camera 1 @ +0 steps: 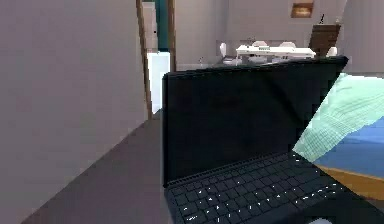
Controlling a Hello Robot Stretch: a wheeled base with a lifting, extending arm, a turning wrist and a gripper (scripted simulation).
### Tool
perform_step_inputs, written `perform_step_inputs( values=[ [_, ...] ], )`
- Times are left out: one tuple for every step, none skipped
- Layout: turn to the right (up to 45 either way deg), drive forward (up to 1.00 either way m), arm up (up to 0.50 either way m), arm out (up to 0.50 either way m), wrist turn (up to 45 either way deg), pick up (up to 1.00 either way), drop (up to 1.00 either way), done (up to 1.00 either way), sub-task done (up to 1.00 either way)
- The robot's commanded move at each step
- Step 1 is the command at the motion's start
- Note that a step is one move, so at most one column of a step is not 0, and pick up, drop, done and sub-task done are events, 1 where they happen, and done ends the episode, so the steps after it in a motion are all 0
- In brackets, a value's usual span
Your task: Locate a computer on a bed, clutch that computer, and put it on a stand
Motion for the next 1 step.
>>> perform_step_inputs(
  values=[
    [0.0,0.80,0.00,0.00,0.0,0.00,0.00,0.00,0.00]
  ],
)
